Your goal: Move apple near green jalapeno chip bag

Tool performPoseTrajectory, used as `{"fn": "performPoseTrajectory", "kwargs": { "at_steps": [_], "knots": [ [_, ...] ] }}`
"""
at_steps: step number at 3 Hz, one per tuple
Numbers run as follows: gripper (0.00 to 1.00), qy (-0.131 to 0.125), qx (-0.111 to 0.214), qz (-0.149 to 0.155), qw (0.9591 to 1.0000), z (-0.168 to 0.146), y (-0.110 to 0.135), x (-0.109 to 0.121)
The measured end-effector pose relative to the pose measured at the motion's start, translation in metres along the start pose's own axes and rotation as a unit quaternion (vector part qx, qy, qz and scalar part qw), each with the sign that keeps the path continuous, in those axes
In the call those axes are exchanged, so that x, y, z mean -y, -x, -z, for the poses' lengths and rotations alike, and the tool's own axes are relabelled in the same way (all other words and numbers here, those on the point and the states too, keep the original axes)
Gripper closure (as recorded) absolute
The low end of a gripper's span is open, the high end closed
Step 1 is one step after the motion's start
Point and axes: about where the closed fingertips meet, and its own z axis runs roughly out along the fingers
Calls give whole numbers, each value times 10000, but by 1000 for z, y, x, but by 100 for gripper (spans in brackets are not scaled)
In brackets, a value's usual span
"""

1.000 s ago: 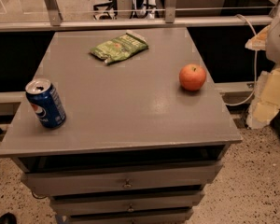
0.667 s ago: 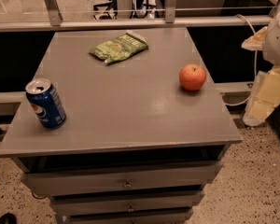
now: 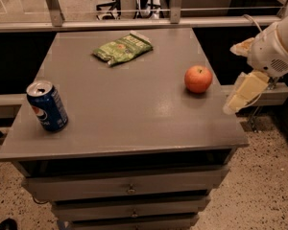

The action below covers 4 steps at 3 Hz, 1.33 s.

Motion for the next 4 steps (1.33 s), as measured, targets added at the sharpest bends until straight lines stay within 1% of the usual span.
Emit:
{"fn": "performPoseTrajectory", "kwargs": {
  "at_steps": [1,2,3,4],
  "knots": [
    [0,-123,562,-352,9977,-38,6,29],
    [0,-257,979,-718,9923,-68,15,50],
    [0,-383,1142,-1014,9875,-88,14,61],
    [18,-499,1327,-1316,9811,-100,12,69]
  ]
}}
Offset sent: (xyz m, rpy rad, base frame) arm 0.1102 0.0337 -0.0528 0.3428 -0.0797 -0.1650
